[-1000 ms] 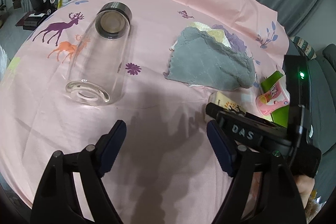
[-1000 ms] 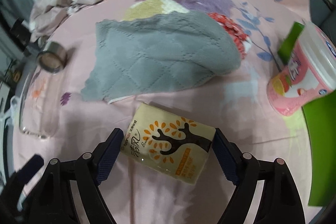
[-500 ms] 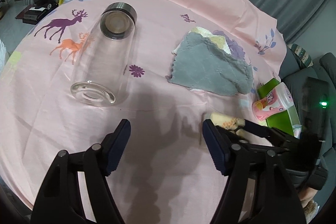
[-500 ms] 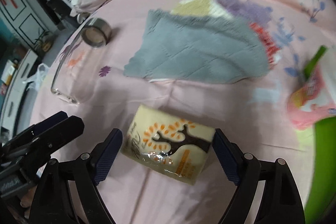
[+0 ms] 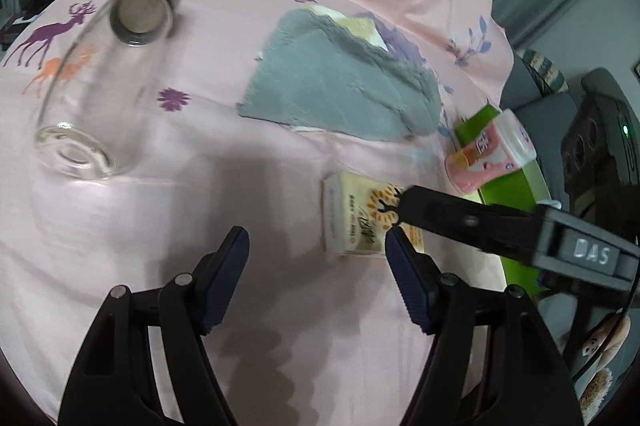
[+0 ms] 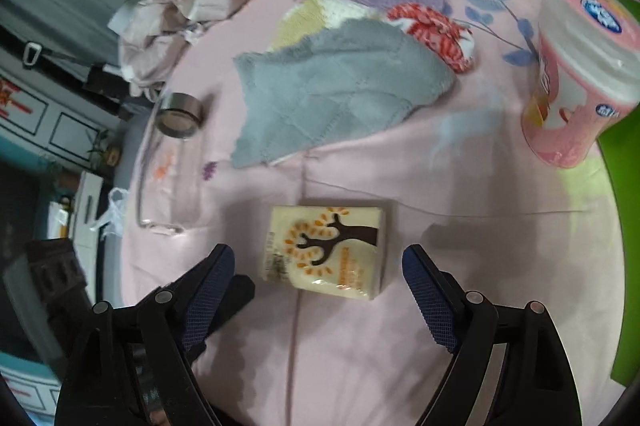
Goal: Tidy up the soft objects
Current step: 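Grasp the cream tree-print tissue pack with the right gripper, then carry the cream tissue pack into the green box and open the right gripper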
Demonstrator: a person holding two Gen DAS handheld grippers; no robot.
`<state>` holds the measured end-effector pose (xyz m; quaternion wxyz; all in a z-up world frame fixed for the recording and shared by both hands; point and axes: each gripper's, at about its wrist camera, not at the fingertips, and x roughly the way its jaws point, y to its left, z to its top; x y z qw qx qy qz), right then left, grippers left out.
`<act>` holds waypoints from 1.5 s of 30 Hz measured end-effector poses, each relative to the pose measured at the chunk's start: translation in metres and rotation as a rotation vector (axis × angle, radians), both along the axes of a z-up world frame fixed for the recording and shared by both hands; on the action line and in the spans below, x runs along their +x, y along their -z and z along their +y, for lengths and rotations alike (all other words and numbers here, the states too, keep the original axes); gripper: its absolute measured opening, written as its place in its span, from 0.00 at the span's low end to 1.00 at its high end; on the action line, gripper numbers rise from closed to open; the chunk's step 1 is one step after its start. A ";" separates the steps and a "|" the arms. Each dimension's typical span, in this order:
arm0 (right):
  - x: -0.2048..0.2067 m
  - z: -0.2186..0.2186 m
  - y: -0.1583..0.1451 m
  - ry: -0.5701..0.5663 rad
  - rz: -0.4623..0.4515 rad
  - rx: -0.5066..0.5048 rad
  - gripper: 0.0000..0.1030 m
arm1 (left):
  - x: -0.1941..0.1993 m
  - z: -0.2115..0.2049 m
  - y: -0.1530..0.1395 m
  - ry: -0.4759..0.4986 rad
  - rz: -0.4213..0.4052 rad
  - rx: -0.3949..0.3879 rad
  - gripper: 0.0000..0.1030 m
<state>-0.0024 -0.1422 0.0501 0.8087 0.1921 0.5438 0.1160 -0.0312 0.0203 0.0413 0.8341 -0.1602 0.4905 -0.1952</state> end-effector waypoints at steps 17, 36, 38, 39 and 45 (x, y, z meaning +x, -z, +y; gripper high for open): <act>0.006 -0.003 0.022 0.007 0.020 0.000 0.54 | 0.006 -0.031 0.011 0.055 -0.036 -0.010 0.34; -0.047 -0.072 -0.088 0.147 -0.362 -0.016 0.55 | -0.020 -0.110 -0.099 0.159 -0.398 0.018 0.33; -0.053 -0.086 -0.098 0.188 -0.394 -0.020 0.55 | -0.020 -0.129 -0.111 0.200 -0.430 0.013 0.33; -0.056 -0.094 -0.101 0.207 -0.411 -0.021 0.54 | -0.020 -0.134 -0.114 0.214 -0.441 0.014 0.33; -0.076 -0.148 -0.111 0.351 -0.475 0.029 0.53 | -0.022 -0.187 -0.129 0.321 -0.503 0.041 0.34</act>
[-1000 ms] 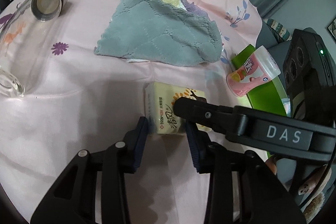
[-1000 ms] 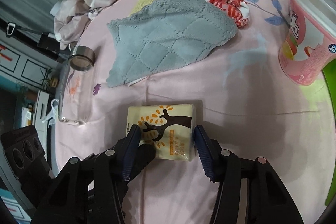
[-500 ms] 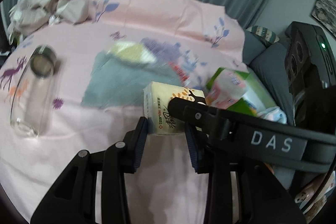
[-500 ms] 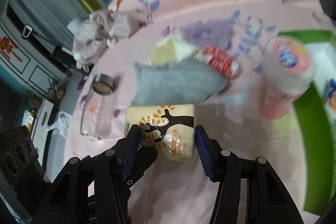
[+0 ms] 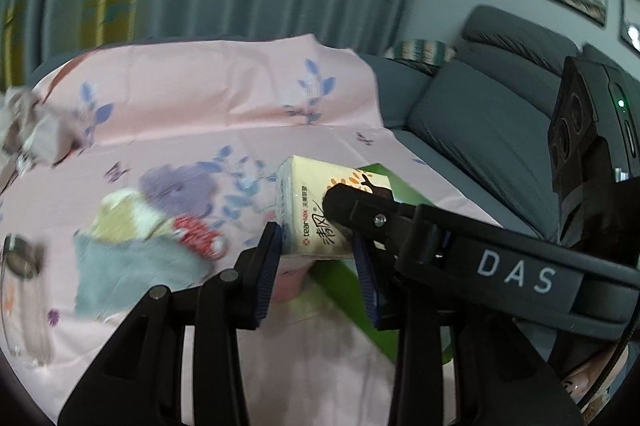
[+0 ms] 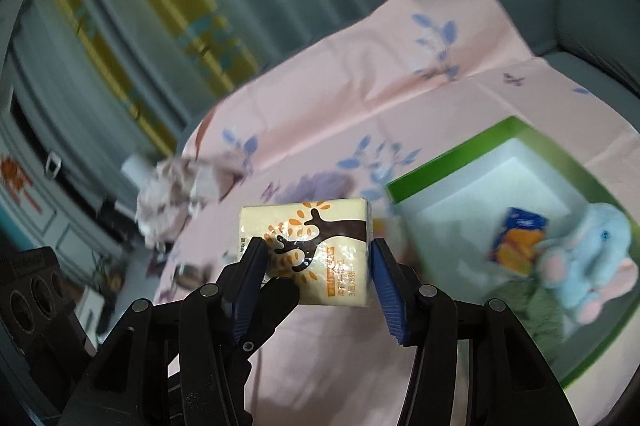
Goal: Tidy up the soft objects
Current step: 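Carry the cream tissue pack into the green box and open the right gripper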
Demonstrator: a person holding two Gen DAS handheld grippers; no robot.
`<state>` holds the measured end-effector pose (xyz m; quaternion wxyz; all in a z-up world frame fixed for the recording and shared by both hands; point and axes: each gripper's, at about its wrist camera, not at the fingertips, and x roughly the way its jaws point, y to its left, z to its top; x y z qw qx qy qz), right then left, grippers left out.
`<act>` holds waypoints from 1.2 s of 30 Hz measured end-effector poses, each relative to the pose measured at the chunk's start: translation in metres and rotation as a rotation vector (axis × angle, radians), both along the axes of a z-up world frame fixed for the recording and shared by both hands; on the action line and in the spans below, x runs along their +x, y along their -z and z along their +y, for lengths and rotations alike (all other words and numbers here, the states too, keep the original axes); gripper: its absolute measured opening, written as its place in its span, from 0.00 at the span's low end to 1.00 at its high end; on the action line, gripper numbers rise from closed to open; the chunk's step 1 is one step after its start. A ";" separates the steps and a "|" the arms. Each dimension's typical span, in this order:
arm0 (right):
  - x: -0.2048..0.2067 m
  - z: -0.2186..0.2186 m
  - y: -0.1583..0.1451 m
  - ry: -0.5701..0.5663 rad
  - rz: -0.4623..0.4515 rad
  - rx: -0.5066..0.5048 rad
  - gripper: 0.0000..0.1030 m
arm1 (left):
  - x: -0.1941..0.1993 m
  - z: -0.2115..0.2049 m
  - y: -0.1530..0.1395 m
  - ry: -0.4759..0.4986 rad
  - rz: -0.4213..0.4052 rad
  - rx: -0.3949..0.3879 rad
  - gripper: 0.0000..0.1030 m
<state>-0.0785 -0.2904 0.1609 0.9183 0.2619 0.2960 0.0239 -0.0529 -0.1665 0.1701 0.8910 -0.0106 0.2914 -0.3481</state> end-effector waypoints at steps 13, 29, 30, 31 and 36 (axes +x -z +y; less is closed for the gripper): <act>-0.008 -0.089 0.030 0.187 -0.004 0.177 0.46 | 0.015 -0.084 0.013 0.131 0.027 0.098 0.35; -0.008 -0.125 0.058 0.316 0.073 0.205 0.37 | 0.033 -0.122 0.039 0.169 0.128 0.120 0.35; -0.007 -0.125 0.059 0.320 0.078 0.206 0.37 | 0.033 -0.123 0.040 0.169 0.130 0.124 0.35; -0.006 -0.126 0.060 0.323 0.084 0.208 0.37 | 0.032 -0.124 0.041 0.170 0.135 0.127 0.35; -0.004 -0.123 0.060 0.334 0.115 0.174 0.37 | 0.031 -0.123 0.044 0.176 0.156 0.132 0.37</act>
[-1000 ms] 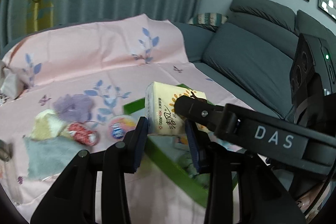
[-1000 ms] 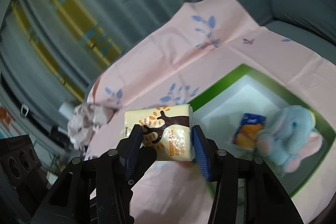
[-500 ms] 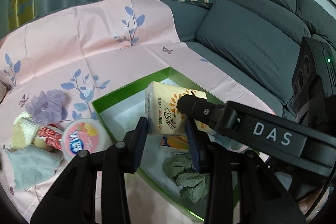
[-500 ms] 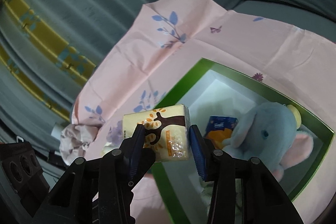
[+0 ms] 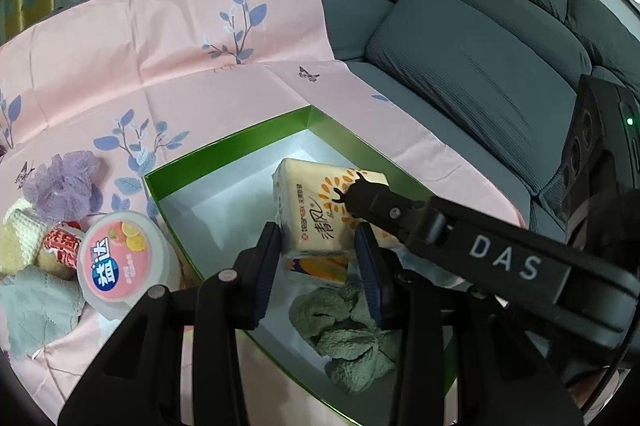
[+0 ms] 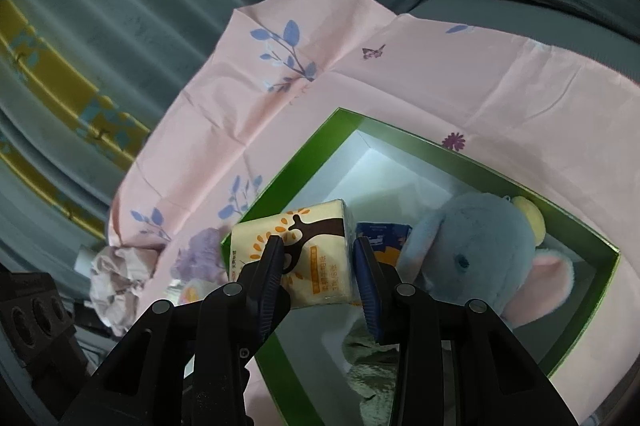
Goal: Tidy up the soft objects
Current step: 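Carry the cream tissue pack into the green box and open the right gripper, then move the right gripper to the grey towel and pinch its edge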
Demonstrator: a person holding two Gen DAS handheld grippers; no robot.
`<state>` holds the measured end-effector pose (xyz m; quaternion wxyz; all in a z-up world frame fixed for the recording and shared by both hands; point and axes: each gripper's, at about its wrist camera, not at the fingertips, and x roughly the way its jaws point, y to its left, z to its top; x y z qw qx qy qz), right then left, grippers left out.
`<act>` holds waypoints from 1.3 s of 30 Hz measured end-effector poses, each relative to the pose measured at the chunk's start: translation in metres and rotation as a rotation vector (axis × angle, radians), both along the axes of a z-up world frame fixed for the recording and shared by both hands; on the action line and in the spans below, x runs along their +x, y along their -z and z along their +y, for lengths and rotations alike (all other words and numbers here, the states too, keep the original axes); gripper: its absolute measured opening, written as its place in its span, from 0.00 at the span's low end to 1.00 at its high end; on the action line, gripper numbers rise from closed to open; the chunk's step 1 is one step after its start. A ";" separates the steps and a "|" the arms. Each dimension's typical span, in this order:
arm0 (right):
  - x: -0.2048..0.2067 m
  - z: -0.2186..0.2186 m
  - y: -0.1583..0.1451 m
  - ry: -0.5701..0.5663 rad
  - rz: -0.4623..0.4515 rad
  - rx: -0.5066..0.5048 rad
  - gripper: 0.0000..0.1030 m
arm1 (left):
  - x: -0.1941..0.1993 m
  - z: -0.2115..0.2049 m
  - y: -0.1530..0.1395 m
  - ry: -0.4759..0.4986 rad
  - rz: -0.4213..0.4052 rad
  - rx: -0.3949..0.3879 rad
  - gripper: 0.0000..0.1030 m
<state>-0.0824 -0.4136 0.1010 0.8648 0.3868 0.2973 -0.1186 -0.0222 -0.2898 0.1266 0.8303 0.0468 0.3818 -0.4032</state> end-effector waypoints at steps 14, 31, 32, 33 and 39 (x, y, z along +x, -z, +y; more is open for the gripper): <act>-0.015 0.011 -0.024 0.043 -0.078 -0.088 0.62 | -0.019 0.037 -0.025 -0.009 -0.025 -0.076 0.73; -0.010 0.077 -0.055 -0.105 -0.138 -0.187 0.86 | -0.047 0.140 -0.038 -0.251 -0.139 -0.011 0.95; -0.008 0.083 -0.056 -0.116 -0.131 -0.202 0.86 | -0.048 0.146 -0.037 -0.269 -0.147 -0.002 0.97; -0.007 0.089 -0.057 -0.125 -0.126 -0.215 0.86 | -0.050 0.153 -0.037 -0.288 -0.162 0.011 0.97; 0.003 0.124 -0.062 -0.188 -0.106 -0.293 0.92 | -0.055 0.199 -0.022 -0.389 -0.172 0.049 0.98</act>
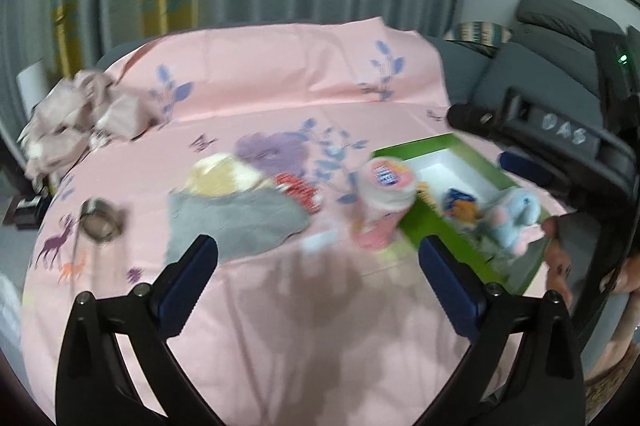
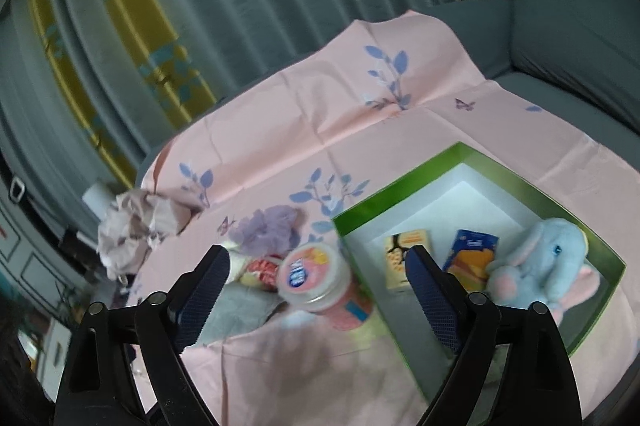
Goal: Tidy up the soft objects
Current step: 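Move the right gripper to the grey towel and pinch its edge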
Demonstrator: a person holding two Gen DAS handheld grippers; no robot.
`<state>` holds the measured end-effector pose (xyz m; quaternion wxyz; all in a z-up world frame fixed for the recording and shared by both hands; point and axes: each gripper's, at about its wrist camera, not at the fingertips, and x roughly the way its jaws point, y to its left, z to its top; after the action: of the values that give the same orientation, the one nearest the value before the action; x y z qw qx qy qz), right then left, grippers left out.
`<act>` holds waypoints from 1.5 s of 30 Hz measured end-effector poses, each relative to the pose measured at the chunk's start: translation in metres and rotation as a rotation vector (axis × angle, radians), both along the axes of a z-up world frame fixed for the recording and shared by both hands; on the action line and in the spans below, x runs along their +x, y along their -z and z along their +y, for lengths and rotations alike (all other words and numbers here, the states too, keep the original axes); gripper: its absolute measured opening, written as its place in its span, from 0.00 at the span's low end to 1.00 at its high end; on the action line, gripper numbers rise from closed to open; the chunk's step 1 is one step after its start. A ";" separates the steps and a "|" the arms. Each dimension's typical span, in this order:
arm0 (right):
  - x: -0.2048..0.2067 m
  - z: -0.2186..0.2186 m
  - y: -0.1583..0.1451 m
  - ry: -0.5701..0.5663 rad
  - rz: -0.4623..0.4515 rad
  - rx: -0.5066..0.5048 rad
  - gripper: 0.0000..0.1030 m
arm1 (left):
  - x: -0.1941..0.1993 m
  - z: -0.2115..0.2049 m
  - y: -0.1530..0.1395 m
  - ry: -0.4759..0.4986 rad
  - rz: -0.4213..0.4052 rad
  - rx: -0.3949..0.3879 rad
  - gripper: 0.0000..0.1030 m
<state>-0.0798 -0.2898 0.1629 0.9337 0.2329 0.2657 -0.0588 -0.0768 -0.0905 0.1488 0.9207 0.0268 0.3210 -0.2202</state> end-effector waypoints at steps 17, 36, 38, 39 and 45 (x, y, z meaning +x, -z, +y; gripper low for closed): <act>0.041 0.110 0.024 -0.225 0.125 -0.118 0.97 | 0.047 0.108 0.083 -0.276 0.244 -0.057 0.97; 0.171 0.200 0.120 -0.252 0.461 -0.228 0.96 | 0.064 0.165 0.081 -0.392 0.310 -0.233 0.91; 0.175 0.201 0.129 -0.238 0.471 -0.273 0.79 | 0.065 0.165 0.080 -0.388 0.311 -0.237 0.91; 0.176 0.202 0.132 -0.229 0.478 -0.301 0.74 | 0.065 0.166 0.080 -0.388 0.312 -0.239 0.91; 0.161 0.195 0.123 -0.284 0.441 -0.286 0.18 | 0.065 0.170 0.079 -0.393 0.318 -0.265 0.91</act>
<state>0.0811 -0.0943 0.0403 0.8757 0.0409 0.4810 -0.0135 -0.0118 0.0794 0.0698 0.8793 -0.1913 0.4290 -0.0788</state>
